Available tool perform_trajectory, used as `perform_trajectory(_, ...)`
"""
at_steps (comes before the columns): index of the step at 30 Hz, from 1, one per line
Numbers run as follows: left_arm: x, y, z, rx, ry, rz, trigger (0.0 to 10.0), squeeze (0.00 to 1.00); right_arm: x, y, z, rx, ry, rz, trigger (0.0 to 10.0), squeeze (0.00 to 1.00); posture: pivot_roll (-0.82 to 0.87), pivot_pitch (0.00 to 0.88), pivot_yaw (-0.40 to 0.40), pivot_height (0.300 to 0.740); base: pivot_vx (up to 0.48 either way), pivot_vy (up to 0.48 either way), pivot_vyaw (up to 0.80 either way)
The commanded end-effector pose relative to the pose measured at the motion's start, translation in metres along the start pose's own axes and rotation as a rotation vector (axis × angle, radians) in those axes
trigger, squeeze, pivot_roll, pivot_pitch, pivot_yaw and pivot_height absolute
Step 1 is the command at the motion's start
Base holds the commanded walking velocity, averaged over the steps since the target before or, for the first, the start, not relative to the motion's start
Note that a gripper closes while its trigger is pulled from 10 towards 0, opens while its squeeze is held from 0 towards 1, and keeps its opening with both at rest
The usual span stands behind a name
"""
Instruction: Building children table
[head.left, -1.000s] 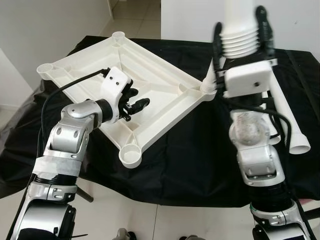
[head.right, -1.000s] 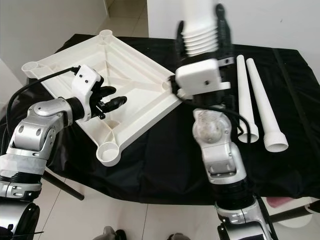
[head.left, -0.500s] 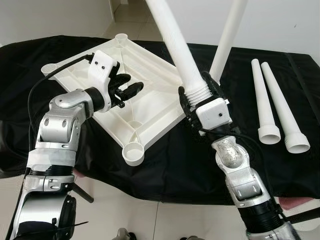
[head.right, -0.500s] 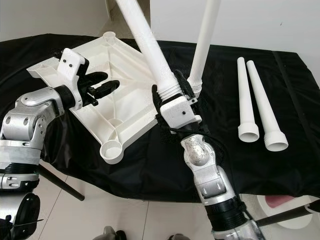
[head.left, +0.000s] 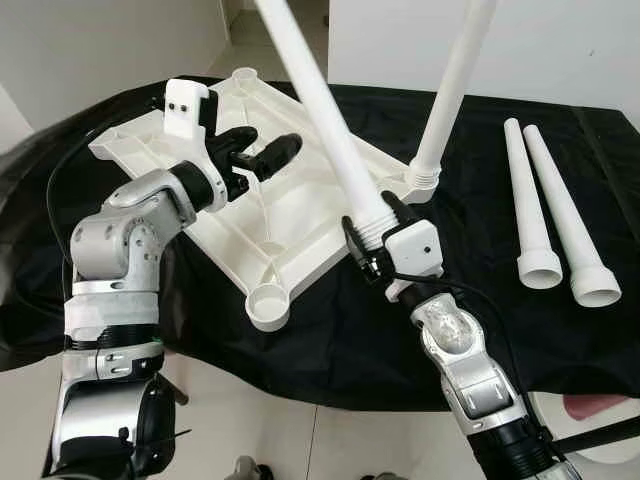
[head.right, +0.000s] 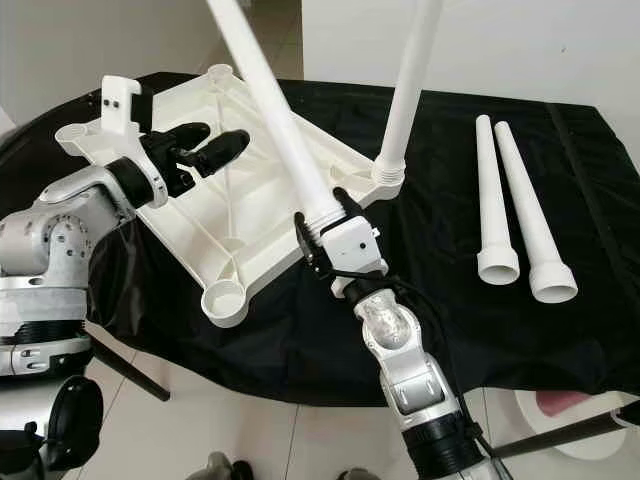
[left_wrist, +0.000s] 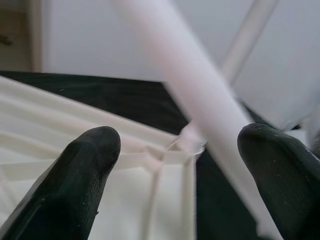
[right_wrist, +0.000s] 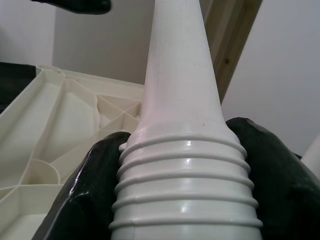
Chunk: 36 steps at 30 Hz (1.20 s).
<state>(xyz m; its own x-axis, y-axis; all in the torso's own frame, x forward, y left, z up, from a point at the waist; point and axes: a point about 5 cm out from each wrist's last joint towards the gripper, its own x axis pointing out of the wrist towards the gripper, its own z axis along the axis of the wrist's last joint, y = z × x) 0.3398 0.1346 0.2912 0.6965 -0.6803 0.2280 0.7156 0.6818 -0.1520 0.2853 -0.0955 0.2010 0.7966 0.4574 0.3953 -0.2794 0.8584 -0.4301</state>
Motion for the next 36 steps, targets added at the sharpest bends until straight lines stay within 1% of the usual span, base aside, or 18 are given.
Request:
perform_trajectory(1,0.0,-0.006,0.009,-0.016,-0.035,-0.057,10.0,0.0,0.003,0.003,0.004,0.0,-0.037,0.029,10.0,0.0,-0.1,0.085,0.078,0.74,0.0,0.0,0.0)
perform_trajectory(2,0.002,-0.01,0.014,-0.059,-0.069,-0.086,10.0,0.0,0.005,0.004,0.006,-0.003,-0.049,0.053,10.0,0.0,-0.1,0.082,0.071,0.74,0.0,0.0,0.0)
perform_trajectory(3,0.005,-0.012,0.017,-0.082,-0.085,-0.104,10.0,0.0,0.007,0.005,0.009,-0.002,-0.06,0.07,10.0,0.0,-0.1,0.074,0.061,0.74,0.0,0.0,0.0)
perform_trajectory(5,0.007,-0.013,0.018,-0.104,-0.081,-0.107,10.0,0.0,0.009,0.005,0.011,-0.002,-0.07,0.083,10.0,0.0,-0.1,0.074,0.061,0.74,0.0,0.0,0.0)
perform_trajectory(6,0.01,-0.013,0.016,-0.129,-0.078,-0.105,10.0,0.0,0.011,0.006,0.013,-0.004,-0.083,0.095,10.0,0.0,-0.1,0.065,0.05,0.74,0.0,0.0,0.0)
perform_trajectory(7,0.01,-0.013,0.016,-0.129,-0.078,-0.105,10.0,0.0,0.011,0.006,0.013,-0.004,-0.083,0.095,10.0,0.0,-0.1,0.065,0.05,0.74,0.0,0.0,0.0)
perform_trajectory(10,0.016,-0.01,0.012,-0.182,-0.068,-0.075,10.0,0.0,0.016,0.007,0.017,-0.014,-0.109,0.118,10.0,0.0,-0.1,0.062,0.046,0.74,0.0,0.0,0.0)
perform_trajectory(14,0.018,-0.009,0.012,-0.199,-0.069,-0.062,10.0,0.0,0.016,0.009,0.016,-0.016,-0.111,0.126,10.0,0.0,-0.1,0.053,0.048,0.74,0.0,0.0,0.0)
perform_trajectory(15,0.018,-0.007,0.01,-0.211,-0.056,-0.043,10.0,0.0,0.016,0.011,0.016,-0.023,-0.117,0.125,10.0,0.0,-0.1,0.046,0.055,0.74,0.0,0.0,0.0)
perform_trajectory(20,0.019,-0.006,0.008,-0.213,-0.046,-0.03,10.0,0.0,0.016,0.011,0.017,-0.026,-0.121,0.118,10.0,0.0,-0.1,0.046,0.055,0.74,0.0,0.0,0.0)
perform_trajectory(21,0.018,-0.004,0.006,-0.22,-0.034,-0.017,10.0,0.0,0.016,0.011,0.019,-0.04,-0.134,0.112,10.0,0.0,-0.1,0.039,0.062,0.74,0.0,0.0,0.0)
perform_trajectory(23,0.019,-0.004,0.007,-0.264,-0.052,-0.015,10.0,0.0,0.012,0.017,0.015,-0.051,-0.125,0.142,10.0,0.0,-0.1,0.02,0.069,0.74,0.0,0.0,0.0)
perform_trajectory(25,0.019,-0.004,0.007,-0.264,-0.052,-0.015,10.0,0.0,0.012,0.017,0.015,-0.051,-0.125,0.142,10.0,0.0,-0.1,0.02,0.069,0.74,0.0,0.0,0.0)
perform_trajectory(27,0.02,-0.006,0.01,-0.286,-0.069,-0.023,10.0,0.0,0.007,0.024,0.01,-0.065,-0.11,0.178,10.0,0.0,-0.1,0.02,0.069,0.74,0.0,0.0,0.0)
perform_trajectory(28,0.021,-0.006,0.01,-0.285,-0.068,-0.022,2.5,0.0,0.006,0.026,0.007,-0.067,-0.098,0.184,10.0,0.0,-0.1,0.017,0.072,0.74,0.0,0.0,0.0)
perform_trajectory(29,0.022,-0.006,0.011,-0.283,-0.067,-0.02,2.5,0.0,0.005,0.027,0.005,-0.067,-0.09,0.185,10.0,0.0,-0.1,0.014,0.075,0.74,0.0,0.0,0.0)
perform_trajectory(30,0.022,-0.006,0.01,-0.281,-0.06,-0.016,0.0,0.0,0.005,0.027,0.004,-0.066,-0.081,0.181,10.0,0.0,-0.1,0.014,0.075,0.74,0.0,0.0,0.0)
perform_trajectory(36,0.022,-0.006,0.01,-0.274,-0.051,-0.013,0.0,0.0,0.006,0.024,-0.001,-0.079,-0.058,0.154,10.0,0.0,-0.1,0.013,0.08,0.74,0.0,0.0,0.0)
